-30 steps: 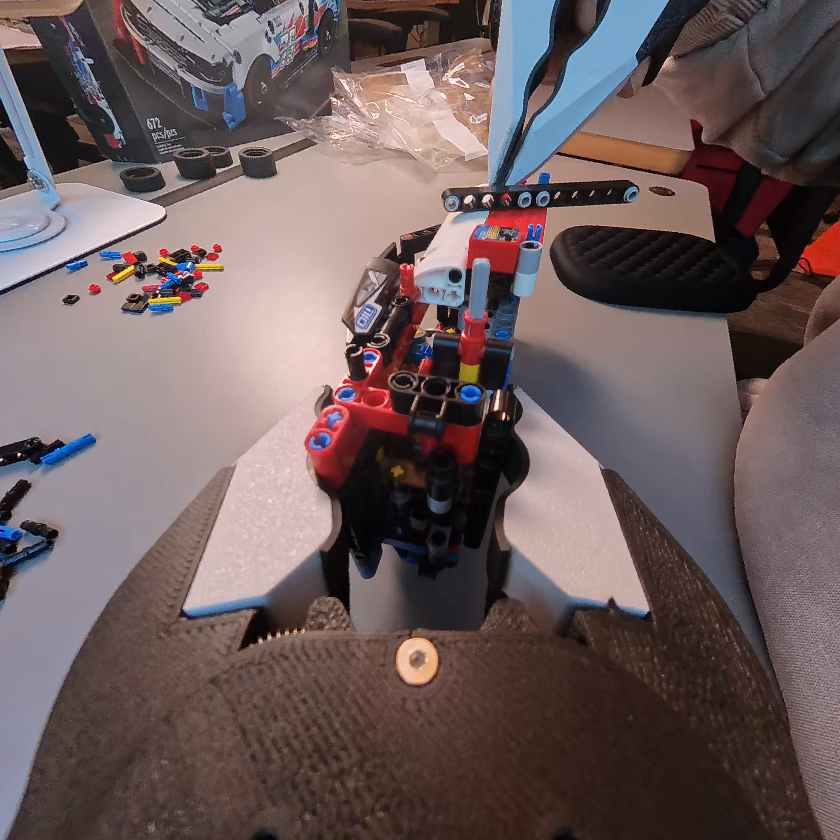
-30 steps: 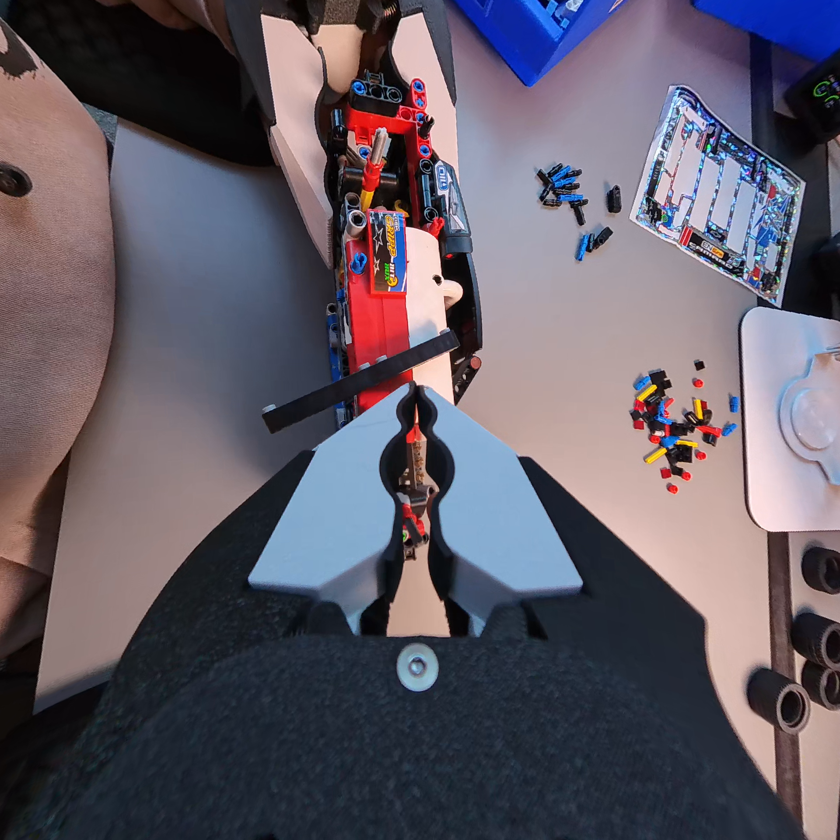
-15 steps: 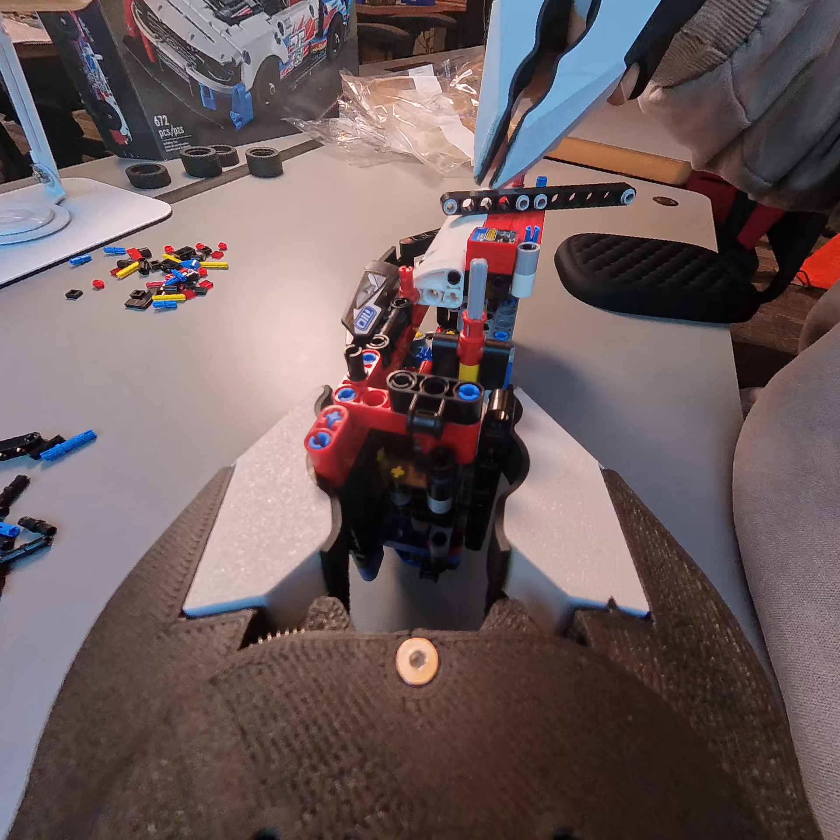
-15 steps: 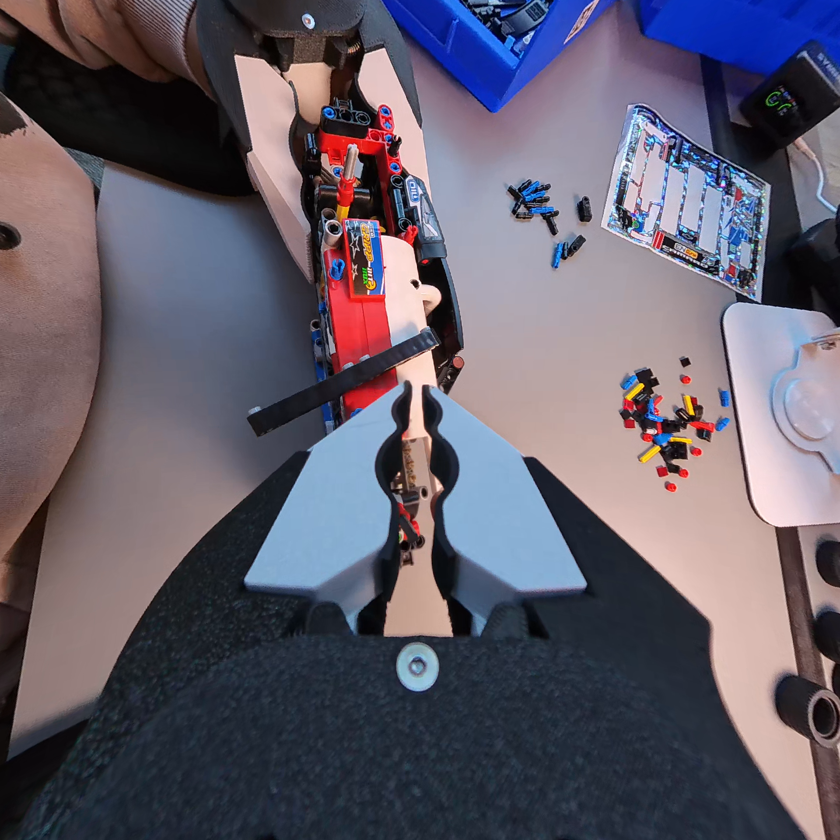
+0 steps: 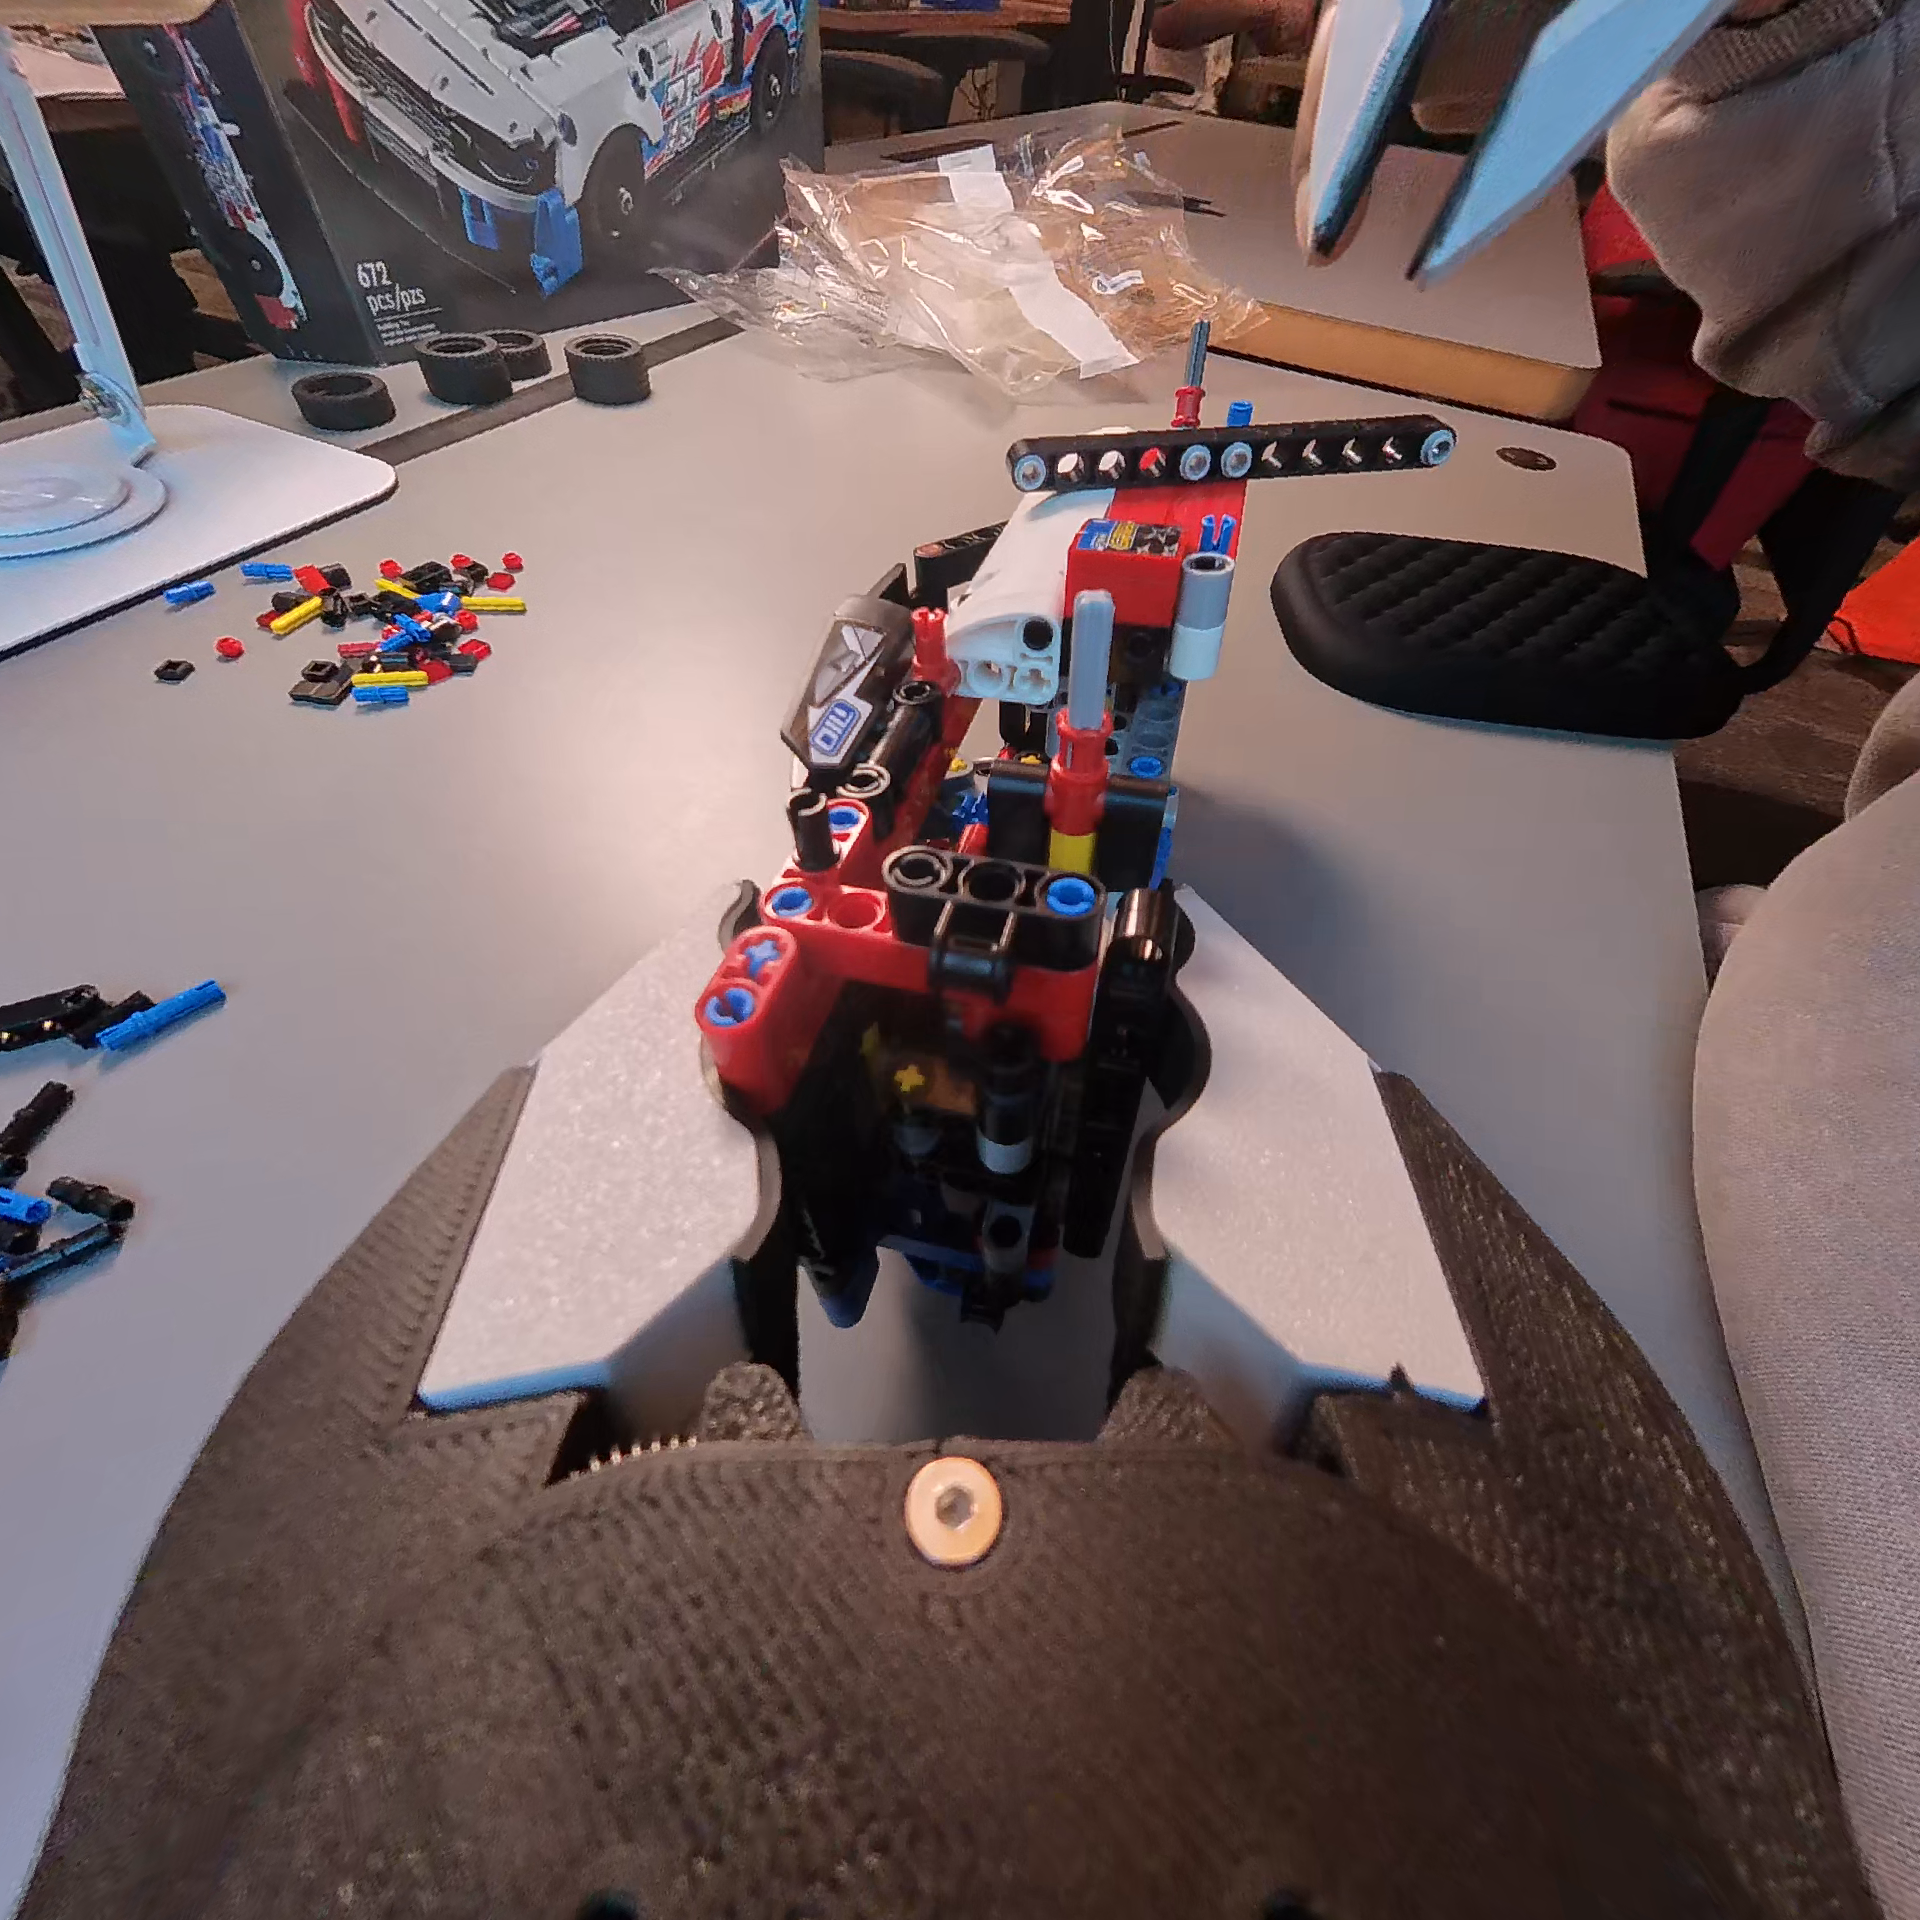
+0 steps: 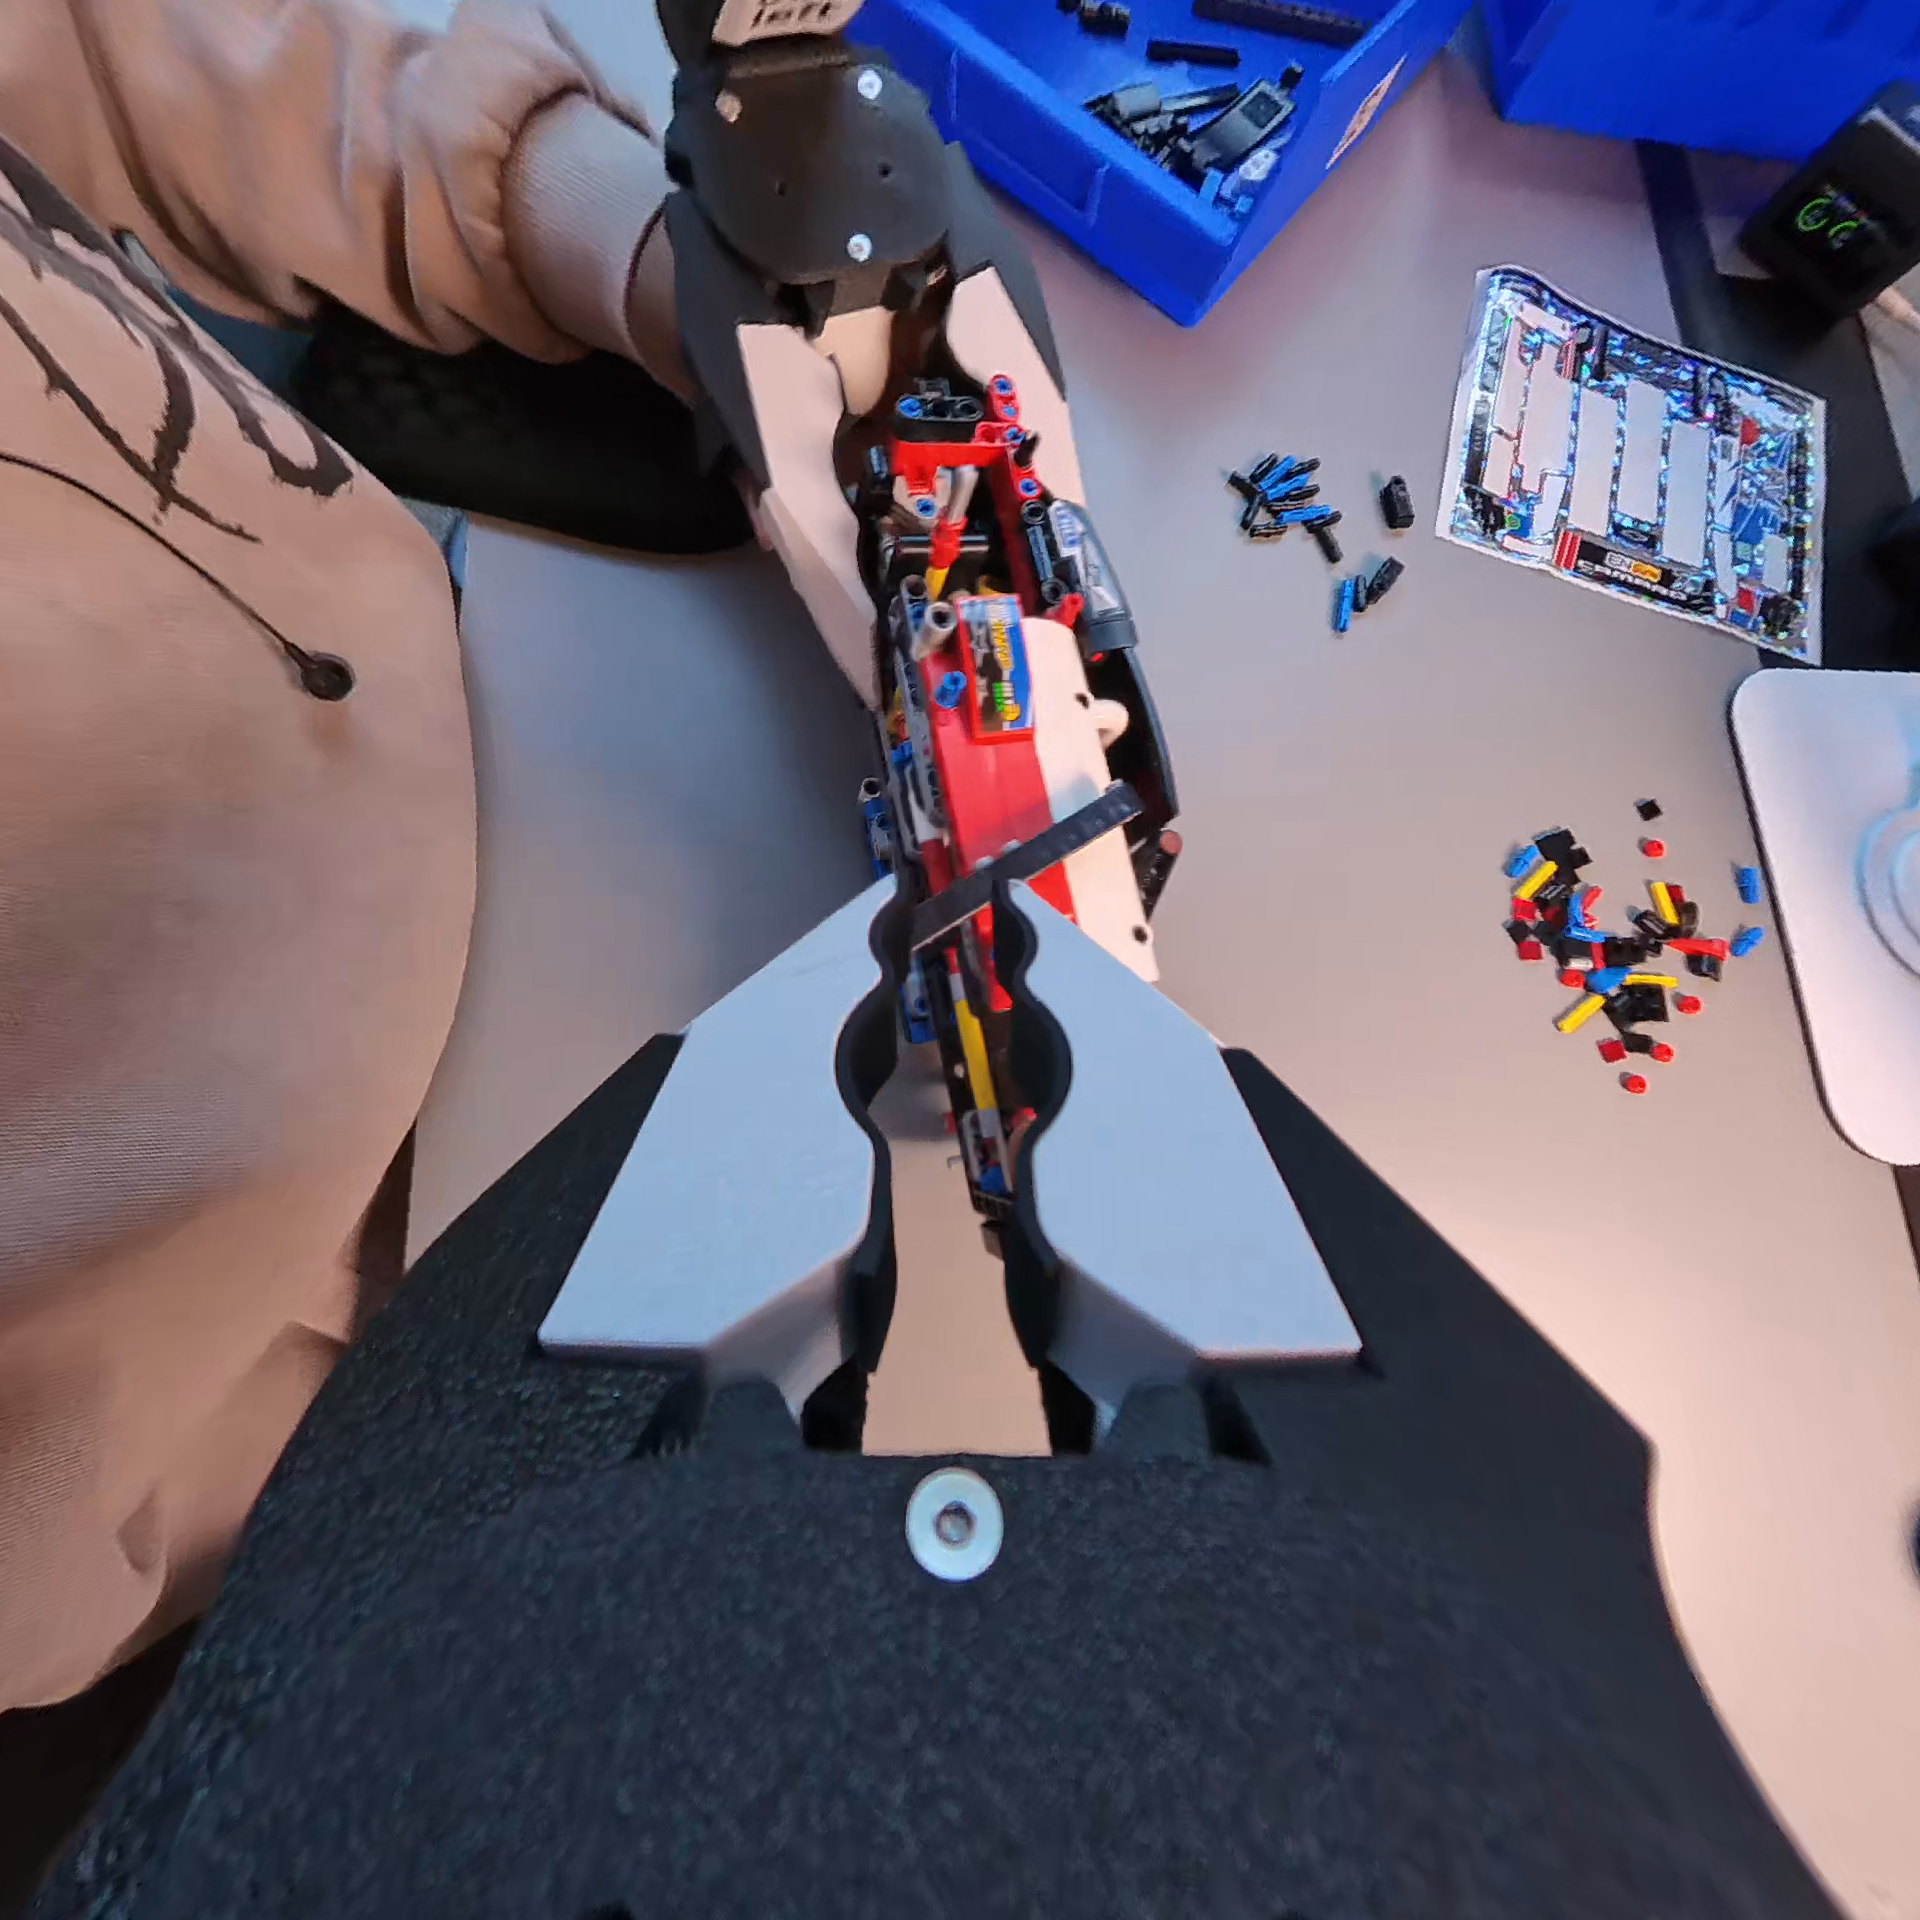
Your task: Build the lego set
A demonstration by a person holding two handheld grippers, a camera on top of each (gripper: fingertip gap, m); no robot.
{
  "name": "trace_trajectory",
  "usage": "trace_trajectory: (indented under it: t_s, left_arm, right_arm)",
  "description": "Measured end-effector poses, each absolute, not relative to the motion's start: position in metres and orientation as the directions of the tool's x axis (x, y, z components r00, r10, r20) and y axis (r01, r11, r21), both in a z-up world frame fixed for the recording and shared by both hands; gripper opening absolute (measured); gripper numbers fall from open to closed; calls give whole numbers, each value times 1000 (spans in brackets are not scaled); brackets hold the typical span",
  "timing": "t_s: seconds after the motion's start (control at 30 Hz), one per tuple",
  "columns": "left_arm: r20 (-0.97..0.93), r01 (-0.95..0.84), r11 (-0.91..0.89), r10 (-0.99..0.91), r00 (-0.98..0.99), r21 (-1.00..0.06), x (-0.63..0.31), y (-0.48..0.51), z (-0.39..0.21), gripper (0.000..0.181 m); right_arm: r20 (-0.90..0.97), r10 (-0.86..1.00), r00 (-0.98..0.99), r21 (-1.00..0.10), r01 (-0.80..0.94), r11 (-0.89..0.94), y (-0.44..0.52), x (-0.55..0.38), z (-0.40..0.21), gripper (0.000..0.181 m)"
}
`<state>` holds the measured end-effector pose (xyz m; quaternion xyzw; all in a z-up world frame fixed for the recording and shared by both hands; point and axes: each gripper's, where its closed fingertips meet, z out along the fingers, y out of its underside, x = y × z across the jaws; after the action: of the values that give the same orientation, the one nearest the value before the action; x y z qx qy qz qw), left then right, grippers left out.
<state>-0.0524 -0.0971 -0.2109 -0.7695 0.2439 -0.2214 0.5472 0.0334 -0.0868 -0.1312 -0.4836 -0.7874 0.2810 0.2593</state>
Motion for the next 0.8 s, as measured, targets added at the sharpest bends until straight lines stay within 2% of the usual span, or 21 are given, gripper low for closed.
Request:
trace_trajectory:
  t_s: [0.03, 0.2, 0.3, 0.4, 0.57, 0.63, 0.7, 0.73, 0.8]
  left_arm:
    - [74, -133, -282, -617, 783, -950, -52, -97, -211, 73]
    - [62, -142, -275, -618, 784, -951, -52, -98, -211, 73]
    - [62, -142, -275, -618, 784, -951, -52, -98, -211, 73]
    - [62, -142, -275, -619, 783, -951, -52, -98, -211, 73]
    - [55, -148, -270, -621, 782, -951, -51, -99, -211, 73]
    - [52, -150, -269, -622, 782, -951, -51, -99, -211, 73]
    - [48, -153, -266, -622, 782, -952, -51, -99, -211, 73]
    - [47, -154, -266, -621, 782, -952, -51, -99, -211, 73]
    - [49, -152, -267, -621, 782, -952, -51, -99, -211, 73]
  right_arm:
    - [162, 904, -397, -677, 622, 395, -90, 34, -134, 15]
    - [277, 903, -329, -648, 630, 428, -105, 31, -146, 40]
    - [453, 849, -273, -605, 605, 518, -106, 28, -154, 50]
    - [670, 711, -215, -522, 545, 657, -96, 26, -155, 51]
    - [795, 573, -196, -431, 482, 763, -87, 28, -161, 41]
    - [850, 496, -179, -378, 450, 809, -82, 29, -155, 10]
    - [848, 500, -179, -403, 394, 826, -84, 31, -145, 4]
    - [817, 545, -186, -458, 363, 811, -86, 32, -140, 5]
    - [688, 707, -165, -642, 315, 699, -84, 33, -124, 5]
